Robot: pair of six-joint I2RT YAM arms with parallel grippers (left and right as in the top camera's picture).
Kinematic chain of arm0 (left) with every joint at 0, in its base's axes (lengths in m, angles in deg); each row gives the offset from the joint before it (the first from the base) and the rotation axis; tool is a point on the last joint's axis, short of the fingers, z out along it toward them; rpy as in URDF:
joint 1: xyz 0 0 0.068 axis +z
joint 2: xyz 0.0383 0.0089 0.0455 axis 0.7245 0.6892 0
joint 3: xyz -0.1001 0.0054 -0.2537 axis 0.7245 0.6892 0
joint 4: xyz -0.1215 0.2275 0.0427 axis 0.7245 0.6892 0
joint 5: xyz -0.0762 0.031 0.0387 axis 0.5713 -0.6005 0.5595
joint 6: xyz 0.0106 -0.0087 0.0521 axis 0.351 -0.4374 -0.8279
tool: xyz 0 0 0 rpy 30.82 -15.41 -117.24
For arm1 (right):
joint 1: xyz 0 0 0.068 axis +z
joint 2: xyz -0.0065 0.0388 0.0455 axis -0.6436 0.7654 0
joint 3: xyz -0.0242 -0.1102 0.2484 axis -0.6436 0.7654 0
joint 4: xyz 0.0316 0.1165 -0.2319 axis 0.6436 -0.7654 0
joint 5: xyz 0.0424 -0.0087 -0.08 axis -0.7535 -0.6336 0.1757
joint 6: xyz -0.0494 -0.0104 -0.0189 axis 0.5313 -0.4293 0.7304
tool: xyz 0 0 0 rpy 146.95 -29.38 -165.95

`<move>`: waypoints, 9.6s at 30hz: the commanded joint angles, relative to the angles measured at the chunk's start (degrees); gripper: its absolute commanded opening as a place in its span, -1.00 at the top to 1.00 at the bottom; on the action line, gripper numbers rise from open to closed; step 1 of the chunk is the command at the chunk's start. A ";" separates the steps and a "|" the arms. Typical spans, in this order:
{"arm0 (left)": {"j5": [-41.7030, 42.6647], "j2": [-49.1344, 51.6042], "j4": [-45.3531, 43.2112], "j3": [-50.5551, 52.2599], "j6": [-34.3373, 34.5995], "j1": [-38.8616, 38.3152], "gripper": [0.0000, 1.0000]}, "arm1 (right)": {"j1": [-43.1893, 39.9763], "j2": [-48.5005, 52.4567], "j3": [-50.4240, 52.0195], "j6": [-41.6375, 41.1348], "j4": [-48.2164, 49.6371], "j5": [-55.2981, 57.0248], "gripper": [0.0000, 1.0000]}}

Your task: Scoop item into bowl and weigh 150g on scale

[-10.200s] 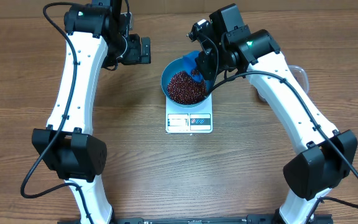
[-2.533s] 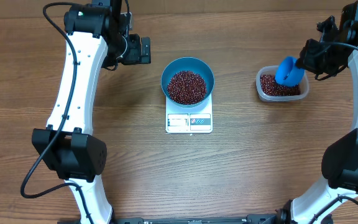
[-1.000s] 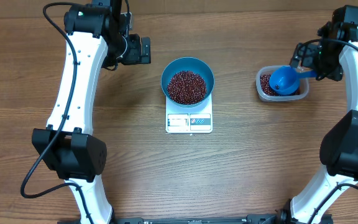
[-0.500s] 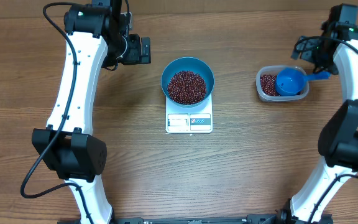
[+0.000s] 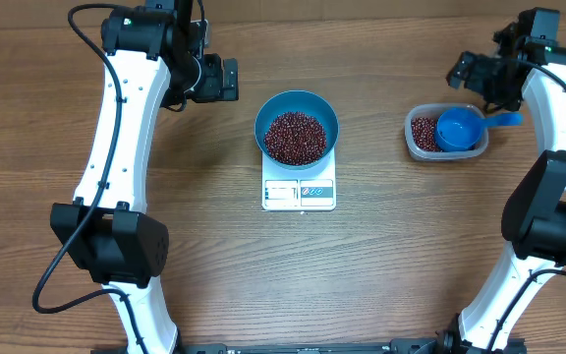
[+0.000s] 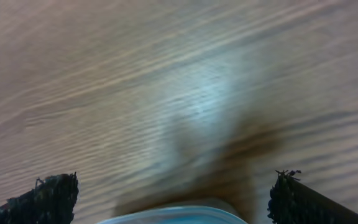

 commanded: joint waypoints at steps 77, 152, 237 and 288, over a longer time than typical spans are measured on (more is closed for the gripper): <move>5.66 -52.70 -68.74 69.13 -4.90 5.31 -0.99 | -0.33 -0.57 -0.24 0.48 0.52 -3.26 -1.00; -11.37 -117.33 -75.43 124.72 -7.98 5.33 -0.99 | -0.33 -0.57 -0.24 0.48 0.52 -3.26 -1.00; -11.37 -117.28 -75.43 124.72 -7.98 5.33 -0.99 | 10.56 -40.19 74.90 0.48 50.93 -9.57 -1.00; -11.37 -117.28 -75.43 124.72 -7.98 5.33 -0.99 | 15.65 -117.02 105.92 8.28 46.71 -6.82 -1.00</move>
